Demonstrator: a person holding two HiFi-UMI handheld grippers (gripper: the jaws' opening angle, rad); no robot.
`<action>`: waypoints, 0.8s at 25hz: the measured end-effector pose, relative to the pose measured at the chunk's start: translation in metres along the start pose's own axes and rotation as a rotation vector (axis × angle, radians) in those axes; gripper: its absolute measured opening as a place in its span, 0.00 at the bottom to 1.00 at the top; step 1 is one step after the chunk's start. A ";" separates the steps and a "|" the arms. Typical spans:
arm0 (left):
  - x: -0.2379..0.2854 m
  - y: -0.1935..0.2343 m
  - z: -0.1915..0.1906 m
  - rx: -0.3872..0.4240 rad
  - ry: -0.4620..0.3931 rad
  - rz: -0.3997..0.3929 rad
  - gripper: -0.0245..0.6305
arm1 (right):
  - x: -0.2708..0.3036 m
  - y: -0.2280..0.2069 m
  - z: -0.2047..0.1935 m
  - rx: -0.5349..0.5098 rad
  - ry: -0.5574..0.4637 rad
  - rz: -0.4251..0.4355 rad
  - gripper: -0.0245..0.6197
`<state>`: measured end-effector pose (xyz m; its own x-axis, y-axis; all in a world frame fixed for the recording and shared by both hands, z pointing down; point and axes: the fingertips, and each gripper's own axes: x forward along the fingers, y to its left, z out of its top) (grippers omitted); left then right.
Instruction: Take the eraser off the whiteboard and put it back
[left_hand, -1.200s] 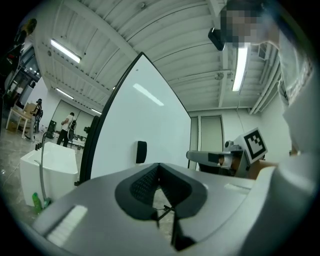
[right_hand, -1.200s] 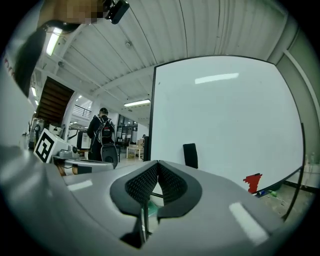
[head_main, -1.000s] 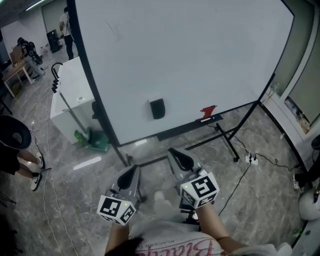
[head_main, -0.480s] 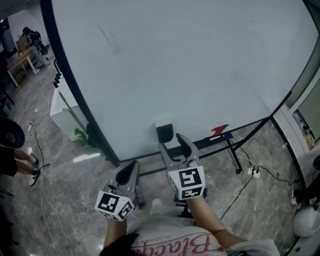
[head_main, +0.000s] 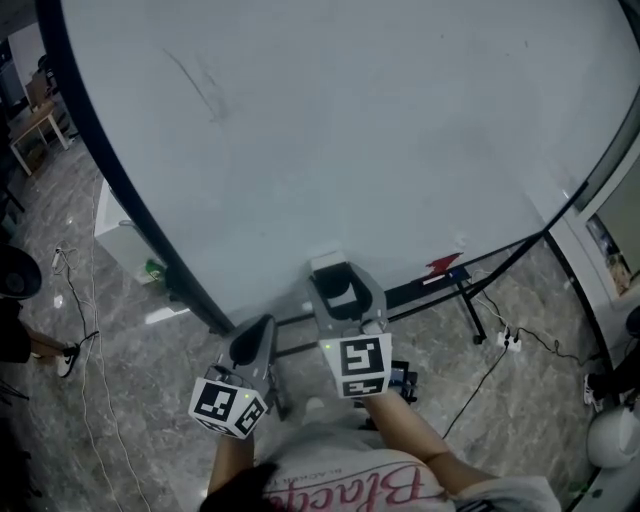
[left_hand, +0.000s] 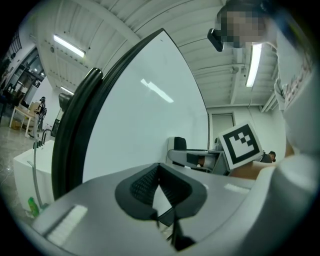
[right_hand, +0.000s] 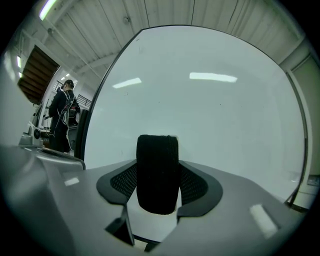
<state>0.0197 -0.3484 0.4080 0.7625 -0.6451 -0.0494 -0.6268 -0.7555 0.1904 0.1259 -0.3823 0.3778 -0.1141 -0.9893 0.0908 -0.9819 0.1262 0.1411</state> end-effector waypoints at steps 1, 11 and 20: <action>-0.001 0.000 0.000 0.000 0.001 -0.003 0.04 | -0.001 0.000 0.000 0.003 0.003 -0.005 0.41; -0.022 -0.017 0.001 -0.007 -0.002 -0.062 0.04 | -0.034 0.005 0.000 0.040 0.022 -0.030 0.40; -0.068 -0.046 -0.001 -0.013 0.005 -0.112 0.04 | -0.094 0.038 0.002 0.007 -0.003 -0.010 0.40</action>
<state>-0.0028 -0.2697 0.4039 0.8287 -0.5558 -0.0665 -0.5352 -0.8216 0.1964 0.0986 -0.2845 0.3723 -0.1047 -0.9908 0.0860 -0.9841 0.1157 0.1346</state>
